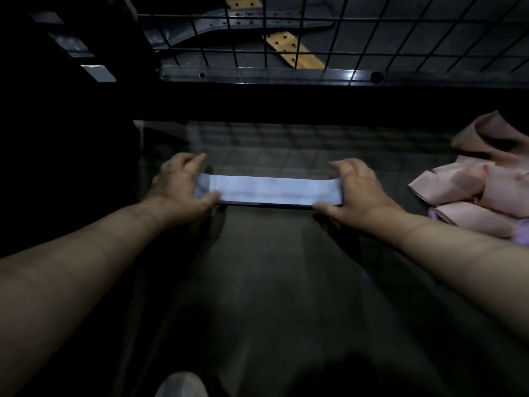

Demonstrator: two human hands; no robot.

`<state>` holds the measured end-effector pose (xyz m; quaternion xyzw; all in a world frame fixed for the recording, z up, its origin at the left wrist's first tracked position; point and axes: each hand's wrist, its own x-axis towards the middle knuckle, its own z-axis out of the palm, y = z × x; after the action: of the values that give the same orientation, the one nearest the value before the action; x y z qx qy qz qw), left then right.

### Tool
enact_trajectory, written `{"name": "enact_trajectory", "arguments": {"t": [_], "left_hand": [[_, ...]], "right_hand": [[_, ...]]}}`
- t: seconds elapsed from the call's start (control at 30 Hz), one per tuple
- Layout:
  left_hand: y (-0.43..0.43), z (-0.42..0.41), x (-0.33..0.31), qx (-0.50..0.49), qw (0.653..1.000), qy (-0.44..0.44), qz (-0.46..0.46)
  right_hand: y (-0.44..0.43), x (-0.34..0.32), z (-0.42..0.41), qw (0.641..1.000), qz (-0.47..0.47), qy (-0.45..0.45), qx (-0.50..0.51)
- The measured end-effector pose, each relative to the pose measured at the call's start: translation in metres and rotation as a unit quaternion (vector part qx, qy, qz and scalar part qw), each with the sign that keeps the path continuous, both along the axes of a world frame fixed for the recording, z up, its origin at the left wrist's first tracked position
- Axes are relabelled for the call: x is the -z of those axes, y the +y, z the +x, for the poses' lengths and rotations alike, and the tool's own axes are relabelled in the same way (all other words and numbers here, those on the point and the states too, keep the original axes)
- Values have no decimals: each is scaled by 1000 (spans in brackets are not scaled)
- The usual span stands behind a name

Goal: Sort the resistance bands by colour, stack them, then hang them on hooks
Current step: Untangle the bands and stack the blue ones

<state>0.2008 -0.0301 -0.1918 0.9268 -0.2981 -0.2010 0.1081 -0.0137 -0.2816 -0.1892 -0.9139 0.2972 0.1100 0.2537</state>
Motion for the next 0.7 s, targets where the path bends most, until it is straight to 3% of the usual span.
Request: {"name": "enact_trajectory", "arguments": {"t": [0.1,0.2,0.3,0.7], "left_hand": [[-2,-14,4,-276,952,51,-119],[-4,-29,8,-377,902,109,-181],[-6,-33,7,-394,887,118,-208],[-10,-35,3,-353,917,77,-170]], "right_hand": [[4,6,-7,964,84,-60,246],[8,9,-9,937,135,-34,321],[10,9,-6,942,128,-38,309],[10,9,-3,947,96,-36,304]]}}
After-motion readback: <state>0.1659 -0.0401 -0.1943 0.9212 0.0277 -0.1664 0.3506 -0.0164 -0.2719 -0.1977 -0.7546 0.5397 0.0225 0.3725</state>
